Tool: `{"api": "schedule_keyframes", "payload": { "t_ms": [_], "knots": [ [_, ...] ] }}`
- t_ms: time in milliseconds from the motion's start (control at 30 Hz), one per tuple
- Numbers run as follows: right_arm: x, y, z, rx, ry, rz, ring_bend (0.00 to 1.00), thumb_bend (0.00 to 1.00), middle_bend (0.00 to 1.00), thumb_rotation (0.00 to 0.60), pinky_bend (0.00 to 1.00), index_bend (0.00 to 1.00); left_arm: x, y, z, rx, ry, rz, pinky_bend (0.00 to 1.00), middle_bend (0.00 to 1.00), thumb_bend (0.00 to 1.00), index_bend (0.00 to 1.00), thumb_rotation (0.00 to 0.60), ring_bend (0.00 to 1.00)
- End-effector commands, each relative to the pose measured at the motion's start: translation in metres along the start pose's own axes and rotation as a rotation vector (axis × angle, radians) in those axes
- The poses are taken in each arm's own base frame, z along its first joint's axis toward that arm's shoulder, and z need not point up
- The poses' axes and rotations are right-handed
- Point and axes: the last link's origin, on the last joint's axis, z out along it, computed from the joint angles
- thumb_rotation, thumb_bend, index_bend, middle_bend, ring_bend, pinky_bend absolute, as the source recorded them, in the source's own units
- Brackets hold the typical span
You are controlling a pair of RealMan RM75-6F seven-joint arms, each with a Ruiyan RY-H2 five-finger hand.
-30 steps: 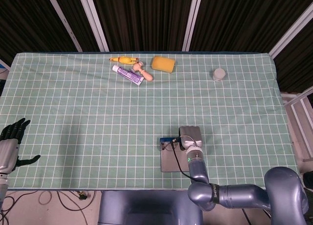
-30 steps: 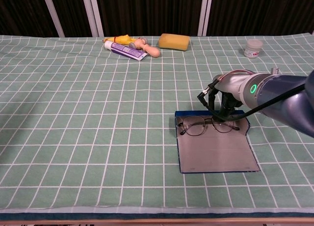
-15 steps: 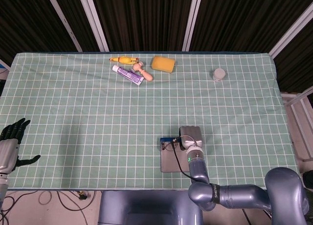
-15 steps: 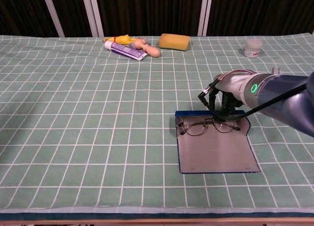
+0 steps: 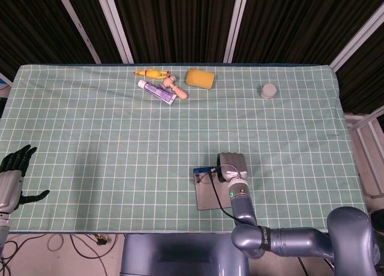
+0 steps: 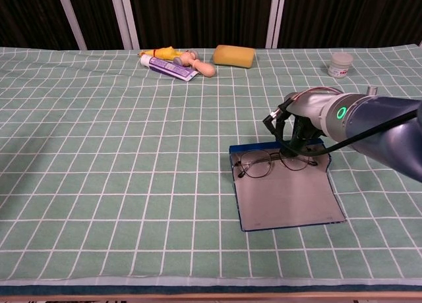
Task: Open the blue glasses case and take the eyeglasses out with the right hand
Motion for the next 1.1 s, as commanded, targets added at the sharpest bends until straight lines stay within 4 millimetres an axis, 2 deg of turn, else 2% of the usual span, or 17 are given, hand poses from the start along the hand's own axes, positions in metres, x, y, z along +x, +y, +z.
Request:
{"api": "schedule_keyframes", "payload": {
  "t_ms": [33,533,1100],
  "knots": [
    [0.001,-0.003,0.002,0.01,0.02,0.035,0.99,0.49,0.9,0.6,1.0,0.64,0.0,0.0,0.0,0.0,0.0,-0.001,0.0,0.0,0.0,0.0,0.6,0.0],
    [0.004,-0.014,0.012,0.086,0.157,0.194,0.98,0.49,0.9,0.6,1.0,0.65,-0.001,0.001,0.0,-0.002,-0.013,-0.01,0.0,0.0,0.0,0.0,0.6,0.0],
    [0.002,-0.016,0.02,0.139,0.295,0.356,0.98,0.49,0.9,0.6,1.0,0.65,-0.002,0.001,0.0,-0.005,-0.013,-0.014,0.0,0.0,0.0,0.0,0.6,0.0]
  ]
}}
